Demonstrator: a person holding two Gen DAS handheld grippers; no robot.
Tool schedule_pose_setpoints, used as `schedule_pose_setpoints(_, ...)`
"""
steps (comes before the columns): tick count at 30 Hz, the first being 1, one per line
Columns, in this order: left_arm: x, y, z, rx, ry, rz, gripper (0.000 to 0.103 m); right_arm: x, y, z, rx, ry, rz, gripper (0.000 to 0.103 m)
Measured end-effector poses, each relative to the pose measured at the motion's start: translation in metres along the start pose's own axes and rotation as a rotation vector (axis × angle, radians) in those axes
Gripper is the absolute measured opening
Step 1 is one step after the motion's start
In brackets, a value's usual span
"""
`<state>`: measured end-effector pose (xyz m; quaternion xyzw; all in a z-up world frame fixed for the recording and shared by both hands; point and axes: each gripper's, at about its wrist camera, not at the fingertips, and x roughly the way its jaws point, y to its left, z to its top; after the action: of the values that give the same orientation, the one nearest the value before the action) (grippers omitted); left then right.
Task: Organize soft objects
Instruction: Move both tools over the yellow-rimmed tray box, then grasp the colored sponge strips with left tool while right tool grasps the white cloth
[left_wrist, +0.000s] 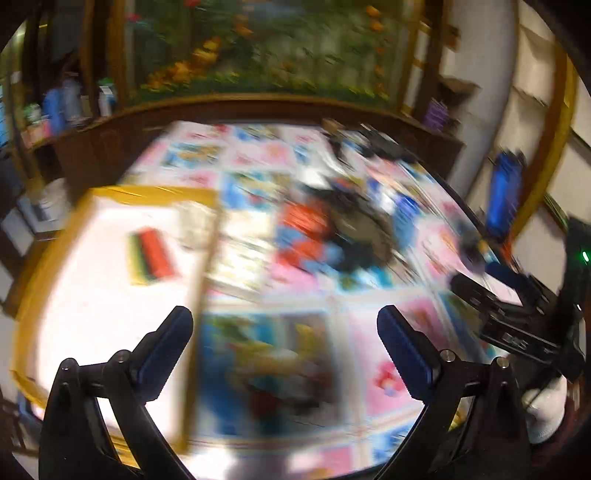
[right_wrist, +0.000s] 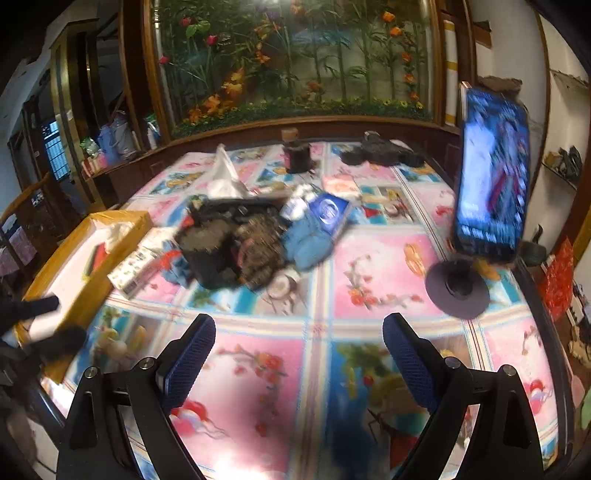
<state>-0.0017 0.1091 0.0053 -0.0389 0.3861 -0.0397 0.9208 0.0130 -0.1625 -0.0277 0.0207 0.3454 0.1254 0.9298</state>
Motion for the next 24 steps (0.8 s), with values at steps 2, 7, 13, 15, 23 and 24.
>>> schedule_pose_setpoints(2,0.006,0.046,0.015,-0.083,-0.001,0.073,0.101,-0.003,0.017,0.017,-0.026,-0.019,0.047,0.093)
schedule_pose_setpoints(7,0.04,0.151,0.018,-0.338,0.109,0.084,0.101,0.016,0.08,0.067,-0.054,0.012,0.327,0.093)
schedule_pose_setpoints(13,0.05,0.209,-0.003,-0.522,0.139,0.028,0.101,0.088,0.18,0.11,-0.18,0.16,0.471,0.074)
schedule_pose_setpoints(15,0.052,0.213,-0.001,-0.517,0.14,0.019,0.101,0.116,0.206,0.114,-0.221,0.218,0.466,0.066)
schedule_pose_setpoints(23,0.081,0.206,0.027,-0.481,0.153,-0.019,0.101,0.197,0.283,0.116,-0.377,0.297,0.291,0.054)
schedule_pose_setpoints(24,0.085,0.203,0.03,-0.473,0.157,-0.016,0.101,0.205,0.286,0.115,-0.377,0.315,0.294,0.022)
